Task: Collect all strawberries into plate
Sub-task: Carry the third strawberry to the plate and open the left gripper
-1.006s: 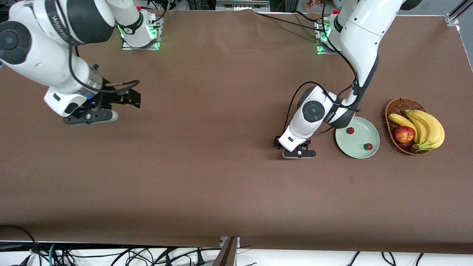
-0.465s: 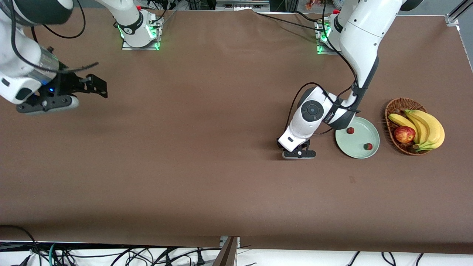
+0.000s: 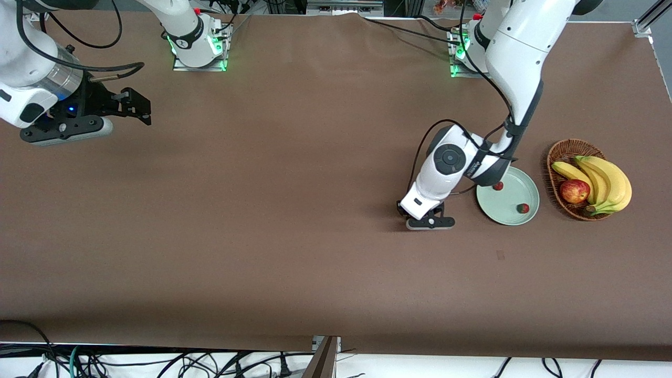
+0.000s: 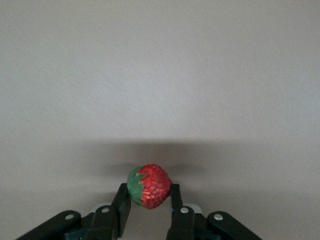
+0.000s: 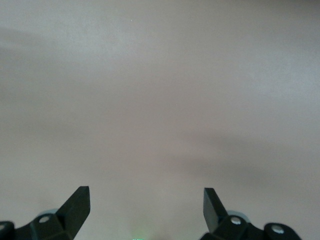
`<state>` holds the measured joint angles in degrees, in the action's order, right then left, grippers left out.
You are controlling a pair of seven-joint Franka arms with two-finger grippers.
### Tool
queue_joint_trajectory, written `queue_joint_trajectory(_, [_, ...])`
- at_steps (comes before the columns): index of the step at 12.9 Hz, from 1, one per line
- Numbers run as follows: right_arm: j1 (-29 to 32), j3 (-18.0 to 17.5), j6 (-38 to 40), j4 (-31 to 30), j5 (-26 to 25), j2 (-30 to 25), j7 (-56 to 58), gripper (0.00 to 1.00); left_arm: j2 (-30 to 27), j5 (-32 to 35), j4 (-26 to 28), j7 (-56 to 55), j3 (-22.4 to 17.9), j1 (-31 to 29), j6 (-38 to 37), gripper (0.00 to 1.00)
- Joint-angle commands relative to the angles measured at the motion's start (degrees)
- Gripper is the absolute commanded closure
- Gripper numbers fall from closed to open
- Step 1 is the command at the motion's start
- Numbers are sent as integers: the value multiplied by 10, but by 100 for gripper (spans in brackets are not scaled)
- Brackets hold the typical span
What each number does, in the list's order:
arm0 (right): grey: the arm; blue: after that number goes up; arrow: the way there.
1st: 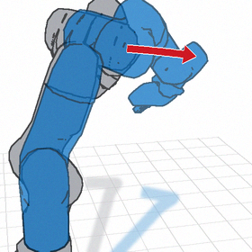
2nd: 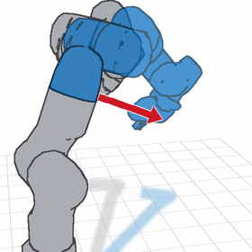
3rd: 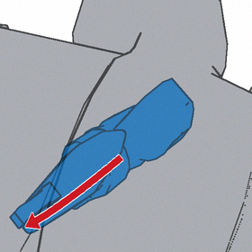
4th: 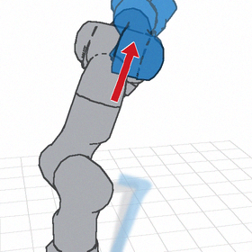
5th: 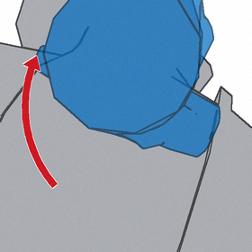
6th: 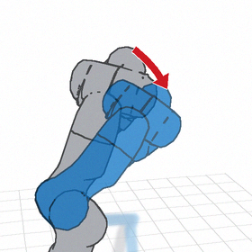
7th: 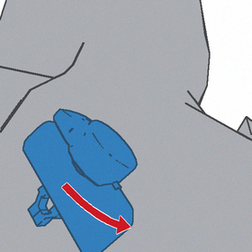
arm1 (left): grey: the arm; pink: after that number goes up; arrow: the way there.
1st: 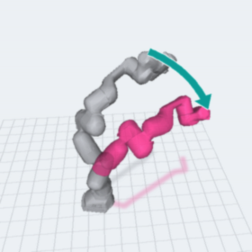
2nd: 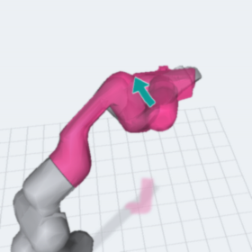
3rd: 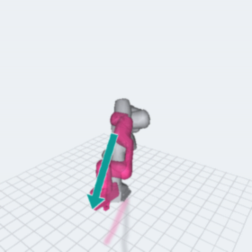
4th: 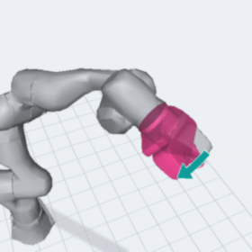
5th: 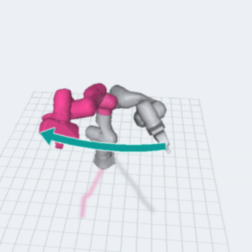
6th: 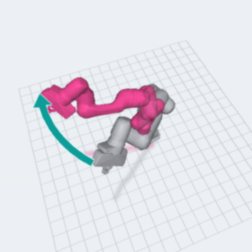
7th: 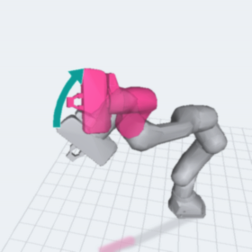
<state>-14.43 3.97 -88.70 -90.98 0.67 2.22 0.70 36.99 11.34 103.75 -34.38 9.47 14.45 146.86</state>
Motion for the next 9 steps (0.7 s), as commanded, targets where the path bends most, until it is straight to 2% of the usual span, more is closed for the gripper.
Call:
queue_joint_trajectory(1, [10, -12, -7, -9, -8, -6, -3, 0, -39, 15, 9, 39, 2, -31, -37, 100])
queue_joint_trajectory(3, [9, -12, -7, -9, -8, 1, -2, 0, -74, 11, 34, 123, 6, -70, -74, 100])
queue_joint_trajectory(6, [10, -12, -29, -8, -7, 16, 4, 0, -146, -37, 111, 284, 6, -131, -88, 100])
queue_joint_trajectory(9, [7, -18, -29, -5, -4, 16, 4, 0, -179, -66, 159, 414, 1, -180, -116, 100])
